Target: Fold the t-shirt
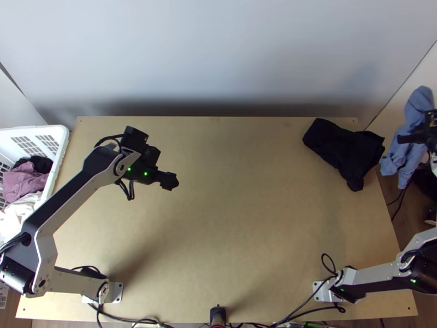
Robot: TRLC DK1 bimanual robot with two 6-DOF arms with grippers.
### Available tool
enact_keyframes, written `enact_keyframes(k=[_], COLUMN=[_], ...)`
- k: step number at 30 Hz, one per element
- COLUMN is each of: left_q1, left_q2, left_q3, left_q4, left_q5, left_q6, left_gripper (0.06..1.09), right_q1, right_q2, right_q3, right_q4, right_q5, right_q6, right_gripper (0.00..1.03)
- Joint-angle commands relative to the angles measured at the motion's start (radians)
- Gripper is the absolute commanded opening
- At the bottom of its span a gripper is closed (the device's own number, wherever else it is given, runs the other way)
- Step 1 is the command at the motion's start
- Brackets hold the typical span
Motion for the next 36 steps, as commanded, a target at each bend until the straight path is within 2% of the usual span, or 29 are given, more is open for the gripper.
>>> enact_keyframes(k=[1, 14, 27, 34, 36], left_q1=[0.007, 0.025, 0.071, 0.071, 0.071], left_q2=[-0.014, -0.096, -0.196, -0.207, -0.205], left_q3=[-0.009, -0.081, -0.17, -0.179, -0.179], left_q4=[-0.004, -0.01, -0.029, -0.029, -0.029], left_q5=[0.002, 0.002, 0.002, 0.002, 0.002], left_q6=[-0.001, -0.002, 0.002, 0.002, 0.001], left_gripper=[1.04, 1.04, 1.04, 1.04, 1.04], right_q1=[0.063, 0.212, 0.435, 0.517, 0.52], right_q2=[0.045, 0.197, 0.333, 0.369, 0.384], right_q3=[-0.051, -0.037, 0.026, -0.04, -0.055], right_q4=[0.038, 0.097, 0.106, 0.106, 0.106], right_q5=[-0.005, -0.004, 0.018, 0.019, 0.019], right_q6=[-0.004, 0.001, 0.021, 0.026, 0.026], right_gripper=[0.03, 0.03, 0.03, 0.03, 0.08])
